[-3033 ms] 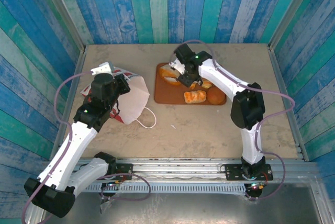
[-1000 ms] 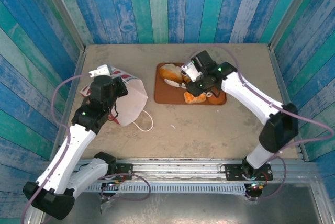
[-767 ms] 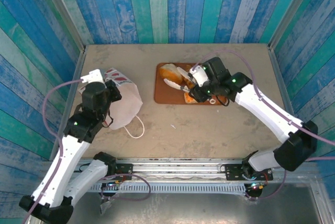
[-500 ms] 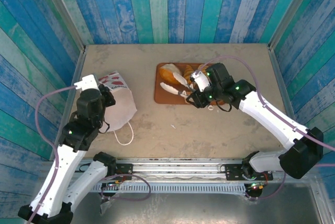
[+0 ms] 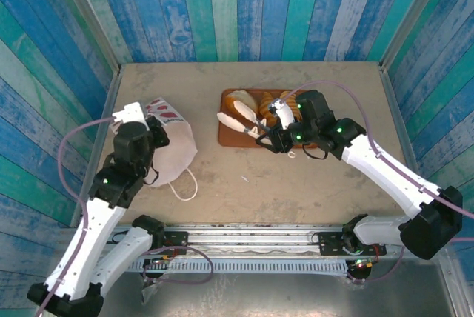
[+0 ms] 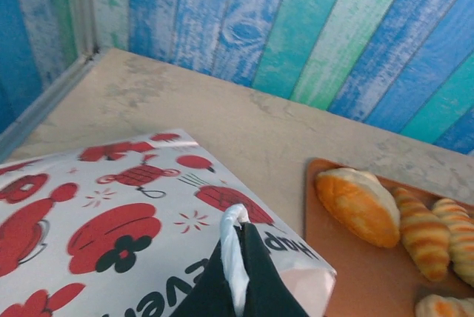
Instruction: Take the fake bread out of the paper bag
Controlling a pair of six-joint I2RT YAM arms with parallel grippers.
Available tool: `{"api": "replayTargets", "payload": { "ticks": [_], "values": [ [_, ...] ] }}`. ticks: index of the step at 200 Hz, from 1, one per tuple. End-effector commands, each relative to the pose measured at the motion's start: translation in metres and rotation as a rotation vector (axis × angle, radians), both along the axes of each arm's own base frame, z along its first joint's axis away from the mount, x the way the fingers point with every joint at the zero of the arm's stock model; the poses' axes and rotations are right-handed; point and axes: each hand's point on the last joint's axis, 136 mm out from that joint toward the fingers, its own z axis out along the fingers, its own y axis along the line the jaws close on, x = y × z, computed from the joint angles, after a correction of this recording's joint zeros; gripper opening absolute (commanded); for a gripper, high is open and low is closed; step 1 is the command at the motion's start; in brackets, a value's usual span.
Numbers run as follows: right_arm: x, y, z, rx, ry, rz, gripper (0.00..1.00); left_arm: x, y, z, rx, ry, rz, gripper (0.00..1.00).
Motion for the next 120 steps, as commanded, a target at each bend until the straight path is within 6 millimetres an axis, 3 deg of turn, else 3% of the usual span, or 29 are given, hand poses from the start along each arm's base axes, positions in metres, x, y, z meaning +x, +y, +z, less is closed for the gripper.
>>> {"api": "replayTargets", "payload": {
  "ticks": [1, 52, 90, 120],
  "values": [
    [-0.009, 0.011, 0.013, 0.082, 0.032, 0.063, 0.54, 0.017, -0.025, 0.009, -0.069, -0.020, -0.090, 0.00],
    [-0.021, 0.042, -0.012, 0.108, 0.176, 0.132, 0.53, 0.039, -0.049, 0.007, -0.134, -0.004, -0.159, 0.00],
    [-0.031, 0.087, -0.033, 0.117, 0.253, 0.192, 0.52, 0.043, -0.058, 0.004, -0.173, 0.005, -0.186, 0.00],
    [-0.023, 0.121, -0.053, 0.112, 0.309, 0.157, 0.52, 0.044, -0.064, 0.000, -0.190, 0.020, -0.211, 0.00]
  ]
}}
